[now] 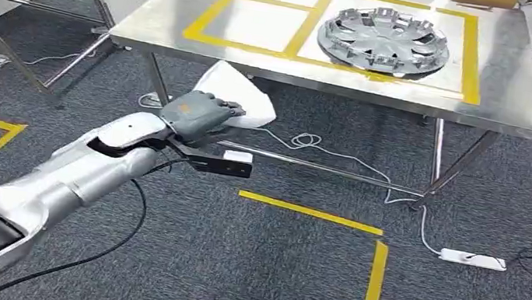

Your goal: Take the parts from the cabinet and place them on the table.

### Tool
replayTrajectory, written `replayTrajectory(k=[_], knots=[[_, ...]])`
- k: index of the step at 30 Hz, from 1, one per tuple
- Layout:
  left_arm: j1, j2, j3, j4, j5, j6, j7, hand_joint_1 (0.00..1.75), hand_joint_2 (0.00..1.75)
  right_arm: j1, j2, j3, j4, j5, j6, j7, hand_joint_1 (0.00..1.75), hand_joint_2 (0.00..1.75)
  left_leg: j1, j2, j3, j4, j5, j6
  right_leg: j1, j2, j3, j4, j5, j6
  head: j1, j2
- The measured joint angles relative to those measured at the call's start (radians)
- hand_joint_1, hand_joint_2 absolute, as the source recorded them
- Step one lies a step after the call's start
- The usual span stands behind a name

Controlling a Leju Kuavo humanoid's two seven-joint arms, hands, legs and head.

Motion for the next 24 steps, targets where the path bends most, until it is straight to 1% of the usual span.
replayTrajectory(k=[2,3,4,5,6,9,14,19,24], knots=[[0.000,0.000,0.000,0.000,0.000,0.000,0.000,1.75,1.75,0.000,0.000,0.000,0.000,0.000,0.000,0.000,0.00,1.75,0.000,0.000,0.002,0.001,-0.003,0.001,0.000,0.000,0.000,-0.001,0.000,0.000,0.001,0.000],[-0.002,-0.001,0.000,0.000,0.000,0.000,0.000,1.75,1.75,-0.002,0.000,0.000,0.000,0.000,-0.001,0.000,0.00,1.75,-0.002,0.001,0.005,-0.009,-0.004,0.003,0.007,0.001,-0.003,0.000,0.000,0.005,0.002,0.000],[-0.004,-0.002,0.000,0.000,0.000,0.000,0.000,1.75,1.75,-0.002,0.000,0.000,0.000,0.000,-0.001,0.000,0.00,1.75,-0.004,0.001,0.010,-0.023,-0.005,0.003,0.003,0.001,-0.005,0.000,0.001,0.008,0.000,0.000],[-0.002,-0.004,-0.001,0.000,0.001,0.000,-0.002,1.75,1.75,0.000,0.000,0.000,0.000,0.002,-0.002,0.001,0.00,1.75,-0.002,-0.001,0.010,-0.034,-0.011,-0.030,0.003,-0.002,-0.009,0.002,-0.003,0.004,0.001,0.000],[-0.002,-0.002,-0.001,0.000,0.002,0.000,-0.002,1.75,1.75,0.000,0.000,0.000,0.000,0.002,-0.002,0.001,0.00,1.75,-0.002,-0.005,0.010,-0.034,-0.010,-0.029,0.002,-0.006,-0.005,-0.004,-0.001,0.007,0.002,0.000],[-0.001,-0.002,-0.001,0.000,0.001,0.002,-0.001,1.75,1.75,0.000,0.000,0.000,0.000,0.002,-0.001,0.001,0.00,1.75,-0.003,-0.006,0.009,-0.034,-0.010,-0.023,0.002,-0.007,-0.003,-0.009,0.003,0.012,0.002,0.000],[0.000,-0.001,-0.001,0.000,-0.003,0.010,0.018,1.75,1.75,0.000,0.000,0.000,0.000,0.001,0.002,0.001,0.00,1.75,-0.003,-0.005,0.009,-0.034,-0.009,-0.020,0.001,-0.007,-0.002,-0.011,0.006,0.017,0.001,0.000],[0.000,0.000,-0.001,0.000,-0.012,0.008,0.031,1.75,1.75,0.000,0.001,0.000,0.000,0.002,0.004,0.002,0.00,1.75,-0.003,-0.006,0.009,-0.033,-0.008,-0.018,0.001,-0.007,-0.002,-0.011,0.006,0.018,0.001,0.000],[0.002,0.001,0.000,0.000,-0.019,0.022,0.041,1.75,1.75,0.000,0.001,0.000,0.000,0.003,0.005,0.004,0.00,1.75,-0.003,-0.006,0.009,-0.034,-0.008,-0.018,0.002,-0.007,-0.002,-0.011,0.006,0.018,0.001,0.000]])
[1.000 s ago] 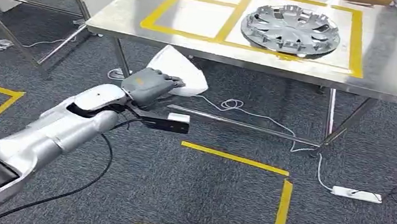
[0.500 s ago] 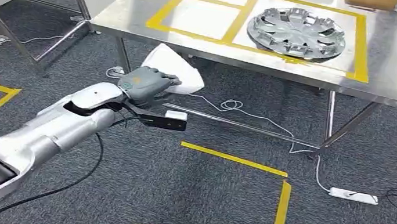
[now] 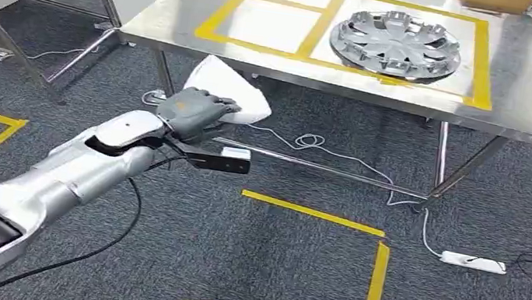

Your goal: Take the parts from the cabinet and place them on the table.

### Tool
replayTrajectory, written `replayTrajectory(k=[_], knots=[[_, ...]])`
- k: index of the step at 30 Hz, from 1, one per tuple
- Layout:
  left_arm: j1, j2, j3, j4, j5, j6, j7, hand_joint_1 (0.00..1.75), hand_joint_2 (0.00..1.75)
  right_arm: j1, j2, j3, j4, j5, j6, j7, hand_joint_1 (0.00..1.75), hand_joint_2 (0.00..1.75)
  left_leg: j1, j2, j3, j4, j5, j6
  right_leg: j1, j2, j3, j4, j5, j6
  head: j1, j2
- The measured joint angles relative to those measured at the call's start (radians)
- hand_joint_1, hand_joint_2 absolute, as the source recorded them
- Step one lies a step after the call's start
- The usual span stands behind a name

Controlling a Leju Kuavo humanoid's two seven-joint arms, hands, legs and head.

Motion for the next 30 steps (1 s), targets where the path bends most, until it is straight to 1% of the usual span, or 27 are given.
replayTrajectory(k=[9,14,19,22,23,24,25,26,27,28,29,30], knots=[[0.008,0.003,0.003,0.000,0.010,0.010,-0.001,1.75,1.75,0.000,0.000,0.000,0.000,0.000,0.004,0.001,0.00,1.75,0.001,0.000,0.000,0.000,0.000,0.000,0.001,0.000,0.000,0.000,0.000,0.000,0.000,0.000],[0.009,0.005,0.003,0.000,0.013,-0.004,-0.008,1.75,1.75,0.000,0.001,0.000,0.000,0.005,0.005,0.001,0.00,1.75,0.001,0.000,0.000,0.000,0.000,0.000,0.001,0.000,0.000,0.000,0.000,0.000,0.000,0.000],[0.009,0.015,0.003,0.000,0.007,-0.013,-0.008,1.75,1.75,0.000,0.004,0.000,0.000,0.016,0.005,0.003,0.00,1.75,-0.004,0.000,-0.002,0.006,-0.006,0.009,-0.004,0.000,0.001,-0.001,0.000,0.008,0.000,0.000],[0.009,0.021,0.005,0.000,0.007,-0.014,-0.007,1.75,1.75,-0.001,0.005,0.000,0.000,0.016,0.005,0.003,0.00,1.75,-0.009,0.000,-0.003,0.005,-0.006,0.019,-0.008,0.000,0.005,-0.006,0.003,0.017,0.000,0.000],[0.009,0.022,0.006,0.000,0.007,-0.013,-0.007,1.75,1.75,0.000,0.006,0.000,0.000,0.017,0.005,0.003,0.00,1.75,-0.008,0.000,-0.003,-0.004,-0.007,0.025,-0.007,0.000,0.003,0.011,0.017,0.025,-0.001,0.000],[0.008,0.022,0.006,0.000,0.008,-0.012,-0.007,1.75,1.75,-0.001,0.006,0.000,0.000,0.017,0.006,0.004,0.00,1.75,-0.004,-0.003,0.014,-0.015,-0.020,0.041,-0.008,-0.001,0.003,0.020,0.013,0.030,0.000,0.000],[0.008,0.022,0.008,-0.001,0.008,-0.009,-0.007,1.75,1.75,-0.002,0.006,0.000,0.000,0.017,0.006,0.004,0.00,1.75,-0.001,-0.001,0.022,-0.021,-0.017,0.044,-0.008,-0.002,-0.019,0.033,0.002,0.027,0.002,0.000],[0.006,0.022,0.011,-0.001,0.007,-0.007,-0.007,1.75,1.75,-0.004,0.006,0.000,0.000,0.017,0.006,0.004,0.00,1.75,0.001,0.000,0.027,-0.020,-0.013,0.047,-0.007,-0.002,-0.040,0.075,-0.021,0.025,0.003,0.000],[0.004,0.022,0.012,-0.001,0.008,-0.003,-0.006,1.75,1.75,-0.004,0.006,0.000,0.000,0.017,0.006,0.004,0.00,1.75,0.001,0.001,0.028,-0.020,-0.013,0.047,-0.008,-0.001,-0.073,0.135,-0.050,0.026,0.005,0.000],[0.006,0.021,0.012,-0.001,0.007,-0.003,-0.004,1.75,1.75,-0.002,0.008,0.000,0.000,0.017,0.006,0.004,0.00,1.75,0.000,0.000,0.030,-0.020,-0.014,0.047,-0.009,-0.002,-0.124,0.225,-0.086,0.032,0.003,0.000],[0.008,0.021,0.012,0.000,0.007,-0.003,-0.004,1.75,1.75,0.000,0.008,0.000,0.000,0.017,0.006,0.004,0.00,1.75,0.001,-0.001,0.031,-0.019,-0.016,0.045,-0.009,-0.002,-0.165,0.289,-0.106,0.033,0.005,0.000],[0.013,0.021,0.012,0.000,0.007,-0.003,-0.004,1.75,1.75,0.002,0.008,0.000,0.000,0.017,0.006,0.005,0.00,1.75,0.001,-0.002,0.034,-0.019,-0.019,0.043,-0.010,-0.002,-0.189,0.316,-0.105,0.035,0.004,0.000]])
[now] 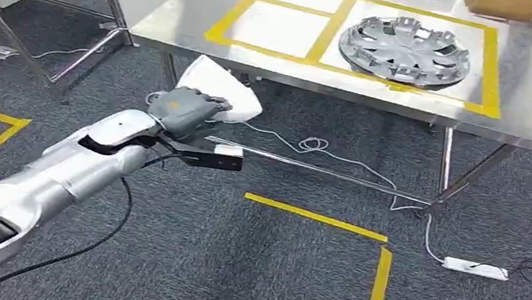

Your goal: Take the parts from the cabinet and place them on the table.

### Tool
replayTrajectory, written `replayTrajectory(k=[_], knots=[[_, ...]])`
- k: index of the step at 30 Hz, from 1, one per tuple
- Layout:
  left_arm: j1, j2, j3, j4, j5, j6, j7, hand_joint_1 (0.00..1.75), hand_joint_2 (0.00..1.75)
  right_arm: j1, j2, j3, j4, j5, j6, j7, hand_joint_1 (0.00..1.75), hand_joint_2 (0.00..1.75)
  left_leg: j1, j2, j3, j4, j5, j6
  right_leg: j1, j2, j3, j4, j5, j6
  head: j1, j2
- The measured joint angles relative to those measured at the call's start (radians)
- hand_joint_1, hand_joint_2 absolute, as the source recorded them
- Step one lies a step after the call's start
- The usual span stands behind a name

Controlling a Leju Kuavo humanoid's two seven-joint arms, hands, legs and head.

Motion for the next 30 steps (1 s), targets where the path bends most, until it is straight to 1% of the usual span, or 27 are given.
replayTrajectory(k=[1,2,4,5,6,7,8,9,10,12,14,15,17,19,20,21,23,24,30], knots=[[0.005,0.001,0.000,0.000,0.000,0.000,0.000,1.75,1.75,0.001,0.000,0.000,0.000,0.000,0.000,0.000,0.00,1.75,0.002,-0.001,0.006,0.001,-0.006,-0.004,-0.001,-0.001,0.000,-0.023,0.026,0.003,0.000,0.000],[0.007,0.002,0.000,0.000,0.000,0.001,0.001,1.75,1.75,0.001,0.000,0.000,0.000,0.000,0.000,0.000,0.00,1.75,0.005,-0.001,0.014,0.003,-0.010,-0.009,-0.002,-0.002,0.024,-0.083,0.070,0.005,0.000,0.000],[0.006,0.001,0.002,0.000,-0.001,0.003,0.003,1.75,1.75,0.000,0.000,0.000,0.000,0.000,0.000,0.000,0.00,1.75,0.012,-0.001,0.034,0.011,-0.029,-0.024,-0.007,-0.008,0.107,-0.281,0.183,0.008,0.001,0.000],[0.005,0.001,0.002,0.000,-0.001,0.004,0.003,1.75,1.75,-0.001,0.000,0.000,0.000,0.000,0.000,0.001,0.00,1.75,0.008,0.000,0.035,0.013,-0.035,-0.032,0.000,-0.007,0.110,-0.294,0.161,0.012,0.002,0.000],[0.004,0.002,0.003,0.000,-0.002,0.006,0.003,1.75,1.75,-0.004,0.003,0.000,0.000,0.001,0.001,0.000,0.00,1.75,0.007,0.000,0.027,0.018,-0.037,-0.036,0.003,-0.007,0.114,-0.317,0.142,-0.010,0.008,0.000],[0.005,0.002,0.005,0.000,-0.003,0.006,0.003,1.75,1.75,0.000,0.003,0.000,0.000,0.000,0.002,0.002,0.00,1.75,0.005,0.001,0.023,0.018,-0.039,-0.039,0.002,-0.005,0.122,-0.309,0.160,-0.022,0.002,0.000],[0.007,0.002,0.008,0.000,-0.004,0.008,0.003,1.75,1.75,0.002,0.004,0.000,0.000,0.001,0.002,0.002,0.00,1.75,0.005,0.000,0.026,0.018,-0.039,-0.043,0.002,-0.005,0.122,-0.307,0.157,-0.025,0.000,0.000],[0.008,0.003,0.010,0.001,-0.007,0.008,0.003,1.75,1.75,0.003,0.009,0.000,0.000,0.002,0.002,0.001,0.00,1.75,0.005,0.000,0.027,0.017,-0.051,-0.033,-0.001,-0.004,0.122,-0.307,0.159,-0.022,0.000,0.000],[0.007,0.004,0.010,0.001,-0.007,0.009,0.003,1.75,1.75,0.003,0.008,-0.001,0.001,0.001,0.002,0.002,0.00,1.75,0.005,0.000,0.027,0.013,-0.044,-0.016,-0.002,-0.002,0.121,-0.307,0.160,-0.020,-0.003,0.000],[0.008,0.003,0.011,0.001,-0.007,0.009,0.004,1.75,1.75,0.001,0.009,-0.001,0.002,0.002,0.002,0.002,0.00,1.75,0.004,0.000,0.029,0.011,-0.042,-0.015,-0.001,0.004,0.120,-0.308,0.158,-0.019,-0.001,0.000],[0.008,0.003,0.012,0.001,-0.007,0.009,0.004,1.75,1.75,0.003,0.010,-0.001,0.002,0.002,0.002,0.002,0.00,1.75,0.004,0.000,0.030,0.011,-0.039,-0.015,-0.001,0.008,0.119,-0.308,0.155,-0.022,-0.002,0.000],[0.008,0.003,0.013,0.001,-0.007,0.009,0.004,1.75,1.75,0.004,0.010,-0.001,0.002,0.002,0.002,0.002,0.00,1.75,0.004,0.000,0.030,0.009,-0.038,-0.014,0.000,0.009,0.119,-0.308,0.153,-0.026,-0.002,0.000],[0.008,0.003,0.013,0.001,-0.007,0.009,0.004,1.75,1.75,0.005,0.010,-0.001,0.002,0.002,0.002,0.002,0.00,1.75,0.005,0.000,0.032,0.003,-0.040,-0.011,0.002,0.010,0.118,-0.308,0.151,-0.030,-0.002,0.000],[0.008,0.003,0.013,0.001,-0.007,0.009,0.004,1.75,1.75,0.004,0.010,-0.001,0.002,0.002,0.002,0.002,0.00,1.75,0.006,0.000,0.033,0.000,-0.042,-0.011,0.004,0.009,0.118,-0.307,0.150,-0.032,-0.001,0.000],[0.008,0.003,0.013,0.001,-0.007,0.009,0.004,1.75,1.75,0.004,0.010,-0.001,0.002,0.002,0.002,0.002,0.00,1.75,0.006,0.000,0.033,0.000,-0.042,-0.013,0.004,0.009,0.119,-0.307,0.150,-0.033,-0.002,0.000],[0.008,0.003,0.013,0.001,-0.007,0.009,0.004,1.75,1.75,0.004,0.010,-0.001,0.002,0.002,0.002,0.002,0.00,1.75,0.006,0.000,0.033,-0.001,-0.042,-0.021,0.004,0.008,0.119,-0.307,0.150,-0.033,-0.001,0.000],[0.008,0.003,0.014,0.001,-0.006,0.009,0.004,1.75,1.75,0.004,0.010,-0.001,0.002,0.002,0.002,0.002,0.00,1.75,0.008,0.000,0.034,-0.003,-0.042,-0.053,0.004,0.007,0.119,-0.306,0.151,-0.035,-0.001,0.000],[0.008,0.003,0.014,0.001,-0.006,0.009,0.004,1.75,1.75,0.003,0.010,-0.001,0.002,0.002,0.002,0.002,0.00,1.75,0.009,0.000,0.034,-0.003,-0.041,-0.059,0.005,0.007,0.119,-0.306,0.151,-0.035,-0.001,0.000],[0.008,0.004,0.015,0.001,-0.006,0.009,0.003,1.75,1.75,0.003,0.010,-0.001,0.002,0.002,0.002,0.001,0.00,1.75,0.007,0.000,0.036,0.000,-0.041,-0.059,0.002,0.005,0.125,-0.307,0.154,-0.035,-0.001,0.000]])
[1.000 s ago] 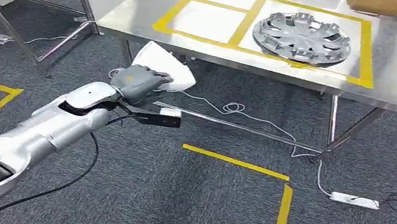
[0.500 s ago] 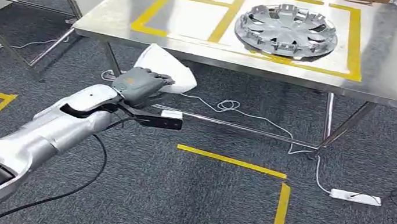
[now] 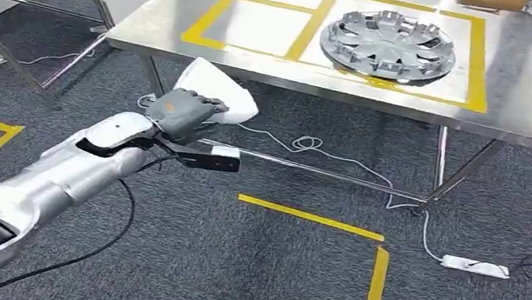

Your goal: Take the parts from the cabinet and place them on the table.

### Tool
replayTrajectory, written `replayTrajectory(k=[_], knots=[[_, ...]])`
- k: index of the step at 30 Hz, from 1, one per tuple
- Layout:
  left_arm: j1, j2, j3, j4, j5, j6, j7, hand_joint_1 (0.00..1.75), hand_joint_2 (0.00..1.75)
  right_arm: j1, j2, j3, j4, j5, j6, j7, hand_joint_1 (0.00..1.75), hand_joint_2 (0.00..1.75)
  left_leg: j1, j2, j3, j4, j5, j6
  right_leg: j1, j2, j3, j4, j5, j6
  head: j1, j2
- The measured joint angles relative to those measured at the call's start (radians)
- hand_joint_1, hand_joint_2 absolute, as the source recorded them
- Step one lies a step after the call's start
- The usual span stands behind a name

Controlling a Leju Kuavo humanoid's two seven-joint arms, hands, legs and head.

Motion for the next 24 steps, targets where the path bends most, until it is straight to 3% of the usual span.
replayTrajectory(k=[2,3,6,9,10,11,12,14,15,16,17,19,20,21,22,24], knots=[[0.000,0.000,0.000,0.000,0.003,-0.003,-0.001,1.75,1.75,-0.001,0.000,0.000,0.000,0.000,0.000,0.000,0.00,1.75,-0.001,0.000,0.000,0.003,-0.001,0.001,-0.002,-0.001,0.003,-0.002,0.001,0.002,0.000,0.000],[0.000,0.002,0.000,0.000,0.005,-0.006,-0.002,1.75,1.75,-0.002,0.000,0.000,0.000,0.000,0.000,0.000,0.00,1.75,-0.003,-0.001,-0.001,0.009,-0.004,0.009,-0.004,-0.001,0.003,-0.005,0.003,0.007,-0.001,0.000],[0.000,0.004,0.001,0.000,0.007,-0.008,-0.004,1.75,1.75,-0.003,0.000,0.000,0.000,0.000,0.000,0.000,0.00,1.75,-0.004,-0.001,-0.003,0.015,-0.007,0.014,-0.005,-0.001,0.005,-0.005,0.004,0.012,-0.001,0.000],[-0.002,0.005,0.003,0.000,0.007,-0.008,-0.005,1.75,1.75,-0.004,0.001,0.000,0.000,0.000,0.000,-0.001,0.00,1.75,-0.007,0.000,0.002,0.002,-0.004,0.029,-0.006,0.000,0.015,-0.017,0.006,0.027,0.000,0.000],[-0.002,0.000,0.003,-0.002,0.007,-0.008,-0.006,1.75,1.75,-0.006,0.000,0.000,-0.001,0.000,-0.001,-0.001,0.00,1.75,0.006,0.003,0.019,-0.018,0.008,0.033,-0.007,-0.001,0.004,-0.012,0.001,0.029,0.001,0.000],[-0.006,-0.001,0.003,-0.002,0.008,-0.008,-0.006,1.75,1.75,-0.007,0.000,0.000,-0.001,0.000,-0.002,-0.002,0.00,1.75,0.005,0.003,0.026,-0.027,0.010,0.038,-0.001,-0.002,-0.006,0.015,-0.014,0.031,0.005,0.000],[-0.009,0.000,0.003,-0.002,0.008,-0.008,-0.007,1.75,1.75,-0.009,0.000,0.000,-0.001,0.000,-0.002,-0.002,0.00,1.75,0.005,0.003,0.028,-0.028,0.010,0.039,-0.002,-0.003,-0.035,0.077,-0.043,0.031,0.008,0.000],[-0.006,0.000,0.003,-0.002,0.008,-0.009,-0.007,1.75,1.75,-0.004,0.000,0.000,-0.001,0.000,-0.002,-0.002,0.00,1.75,0.005,0.005,0.032,-0.027,0.002,0.047,-0.005,-0.004,-0.117,0.235,-0.100,0.037,0.006,0.000],[-0.002,0.000,0.003,-0.002,0.008,-0.009,-0.007,1.75,1.75,-0.001,0.000,0.000,0.000,0.000,-0.001,-0.002,0.00,1.75,0.005,0.003,0.036,-0.027,-0.003,0.046,-0.006,-0.004,-0.148,0.285,-0.106,0.041,0.006,0.000],[0.001,0.000,0.003,-0.002,0.007,-0.009,-0.007,1.75,1.75,0.000,0.000,0.000,0.000,0.000,-0.001,-0.002,0.00,1.75,0.006,0.000,0.044,-0.027,-0.009,0.042,-0.007,-0.004,-0.150,0.277,-0.083,0.043,0.007,0.000],[0.004,0.000,0.003,-0.002,0.008,-0.009,-0.007,1.75,1.75,-0.001,0.000,0.000,0.000,0.000,-0.002,-0.002,0.00,1.75,0.009,0.000,0.054,-0.025,-0.018,0.038,-0.009,-0.006,-0.126,0.221,-0.040,0.046,0.006,0.000],[0.004,0.000,0.003,-0.002,0.008,-0.009,-0.007,1.75,1.75,-0.001,-0.001,0.000,0.000,0.000,-0.002,-0.002,0.00,1.75,0.015,0.000,0.078,-0.018,-0.043,0.025,-0.014,-0.015,-0.037,0.033,0.059,0.051,0.007,0.000],[0.002,0.000,0.003,-0.002,0.008,-0.009,-0.007,1.75,1.75,-0.002,0.000,0.000,0.000,0.000,-0.001,-0.001,0.00,1.75,0.012,0.000,0.080,-0.018,-0.054,0.016,-0.007,-0.015,-0.017,0.023,0.024,0.055,0.010,0.000],[-0.001,0.002,0.003,-0.002,0.007,-0.010,-0.007,1.75,1.75,-0.003,0.001,0.000,0.000,0.001,-0.001,-0.002,0.00,1.75,0.008,-0.001,0.078,-0.007,-0.062,0.009,-0.008,-0.010,0.009,-0.013,0.005,0.043,0.013,0.000],[-0.001,0.003,0.003,-0.002,0.008,-0.009,-0.007,1.75,1.75,-0.003,0.001,0.000,0.000,0.001,0.002,0.000,0.00,1.75,0.007,-0.002,0.079,-0.013,-0.061,0.008,-0.008,-0.010,0.005,0.000,0.000,0.027,0.012,0.000],[0.001,0.002,0.003,-0.002,0.008,-0.010,-0.007,1.75,1.75,-0.001,0.001,0.000,0.000,0.001,0.001,-0.002,0.00,1.75,0.008,-0.001,0.089,-0.017,-0.069,0.001,-0.006,-0.009,0.008,0.003,-0.014,0.010,0.003,0.000]])
